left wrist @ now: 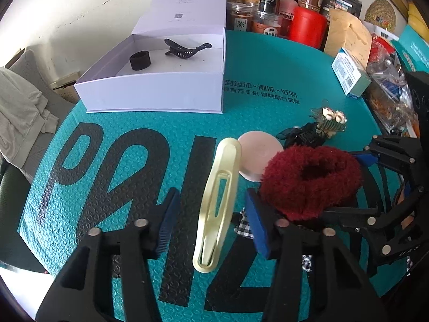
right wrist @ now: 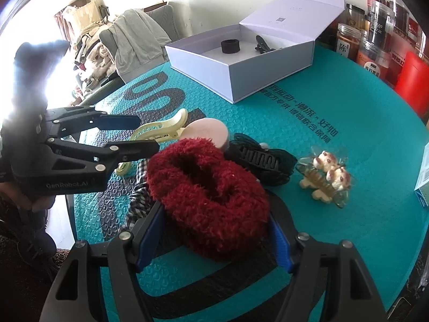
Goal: Organize objects
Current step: 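Grasp the cream hair clip with the left gripper while the right grasps the red scrunchie, then carry the cream clip and red scrunchie with both grippers into the white box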
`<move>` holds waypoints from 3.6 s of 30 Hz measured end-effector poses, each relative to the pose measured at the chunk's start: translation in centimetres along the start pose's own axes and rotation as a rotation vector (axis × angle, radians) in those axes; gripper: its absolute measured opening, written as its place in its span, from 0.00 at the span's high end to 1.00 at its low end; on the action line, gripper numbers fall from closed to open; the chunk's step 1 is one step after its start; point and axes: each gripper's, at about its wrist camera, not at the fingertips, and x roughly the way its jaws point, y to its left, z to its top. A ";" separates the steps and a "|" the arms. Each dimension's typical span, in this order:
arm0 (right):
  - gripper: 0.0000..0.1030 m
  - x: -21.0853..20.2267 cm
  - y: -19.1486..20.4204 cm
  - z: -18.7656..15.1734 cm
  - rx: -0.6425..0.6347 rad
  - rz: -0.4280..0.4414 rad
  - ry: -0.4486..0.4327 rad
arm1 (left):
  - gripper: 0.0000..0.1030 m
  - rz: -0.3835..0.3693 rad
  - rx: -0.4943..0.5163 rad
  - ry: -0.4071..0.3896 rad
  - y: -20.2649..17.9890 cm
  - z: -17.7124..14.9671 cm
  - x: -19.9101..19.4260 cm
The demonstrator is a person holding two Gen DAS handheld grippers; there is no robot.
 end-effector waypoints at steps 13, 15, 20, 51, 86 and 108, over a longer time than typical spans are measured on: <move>0.64 -2.2 -0.2 -1.2 0.021 -0.030 -0.049 | 0.80 -0.011 -0.045 0.005 -0.1 -1.0 -1.1; 0.64 -2.6 -0.2 -1.6 0.025 -0.038 -0.053 | 0.80 -0.004 -0.043 -0.002 -0.3 -1.4 -1.8; 0.64 -3.9 0.0 -2.9 0.038 -0.057 -0.062 | 0.80 0.000 -0.042 -0.001 -1.0 -2.7 -3.2; 0.51 -2.2 1.5 -4.6 -0.010 -0.071 -0.002 | 0.81 -0.036 -0.089 0.032 -1.2 -5.9 -2.2; 0.64 -6.0 3.5 -0.9 -0.123 -0.086 -0.081 | 0.81 0.022 -0.120 -0.077 0.0 -3.0 -8.1; 0.64 -6.4 3.6 5.3 -0.191 -0.076 -0.143 | 0.81 0.096 -0.132 -0.131 2.6 2.1 -10.5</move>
